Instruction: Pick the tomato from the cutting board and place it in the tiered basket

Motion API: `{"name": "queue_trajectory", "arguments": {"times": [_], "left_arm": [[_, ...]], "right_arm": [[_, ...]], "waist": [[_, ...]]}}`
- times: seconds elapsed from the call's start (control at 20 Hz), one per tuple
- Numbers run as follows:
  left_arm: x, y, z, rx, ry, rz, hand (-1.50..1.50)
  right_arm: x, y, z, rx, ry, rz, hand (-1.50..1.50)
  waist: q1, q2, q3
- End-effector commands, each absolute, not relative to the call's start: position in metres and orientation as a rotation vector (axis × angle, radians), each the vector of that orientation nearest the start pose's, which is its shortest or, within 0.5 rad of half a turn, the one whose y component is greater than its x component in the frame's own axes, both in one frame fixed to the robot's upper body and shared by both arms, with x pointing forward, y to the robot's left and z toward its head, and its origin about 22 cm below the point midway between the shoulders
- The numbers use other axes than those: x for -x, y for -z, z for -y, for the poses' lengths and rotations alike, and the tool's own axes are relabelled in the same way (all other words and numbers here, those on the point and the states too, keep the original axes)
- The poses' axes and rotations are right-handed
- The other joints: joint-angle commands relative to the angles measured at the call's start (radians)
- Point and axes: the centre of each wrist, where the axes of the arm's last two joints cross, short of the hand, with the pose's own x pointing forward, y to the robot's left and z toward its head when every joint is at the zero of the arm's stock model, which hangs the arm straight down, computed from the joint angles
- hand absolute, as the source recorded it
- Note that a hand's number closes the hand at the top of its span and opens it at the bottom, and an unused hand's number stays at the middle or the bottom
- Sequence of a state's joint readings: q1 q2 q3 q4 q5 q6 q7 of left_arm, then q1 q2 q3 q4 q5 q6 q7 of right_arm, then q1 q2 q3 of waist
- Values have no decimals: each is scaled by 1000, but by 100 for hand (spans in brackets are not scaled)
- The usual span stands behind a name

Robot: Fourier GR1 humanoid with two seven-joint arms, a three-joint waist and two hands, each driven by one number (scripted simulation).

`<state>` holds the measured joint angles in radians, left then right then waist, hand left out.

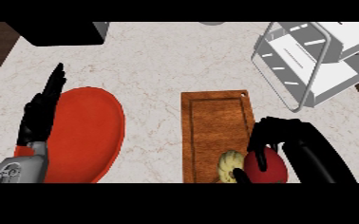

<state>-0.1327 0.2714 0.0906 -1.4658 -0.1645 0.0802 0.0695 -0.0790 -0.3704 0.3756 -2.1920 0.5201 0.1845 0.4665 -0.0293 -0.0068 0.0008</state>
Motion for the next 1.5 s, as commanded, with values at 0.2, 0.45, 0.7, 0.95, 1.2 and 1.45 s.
{"name": "queue_trajectory", "arguments": {"times": [0.2,0.45,0.7,0.95,1.2,1.45], "left_arm": [[-273,-24,-296,-435,239,1537,0],[-291,-32,-312,-441,222,1540,0],[-284,-35,-290,-434,251,1537,0],[-282,-39,-287,-425,237,1540,0],[-280,-34,-307,-412,236,1544,0],[-282,-36,-302,-419,246,1544,0]], "right_arm": [[-187,-229,246,687,-746,1876,150],[-206,-265,271,831,-821,1826,150],[-253,-268,296,651,-794,1802,150],[-284,-267,305,790,-909,1799,150],[-303,-256,316,1074,-971,1740,150],[-331,-260,325,1293,-1002,1651,150]], "waist": [[27,6,-1],[28,8,-2],[38,8,-1],[42,9,-1],[45,12,-1],[52,12,-1]]}}
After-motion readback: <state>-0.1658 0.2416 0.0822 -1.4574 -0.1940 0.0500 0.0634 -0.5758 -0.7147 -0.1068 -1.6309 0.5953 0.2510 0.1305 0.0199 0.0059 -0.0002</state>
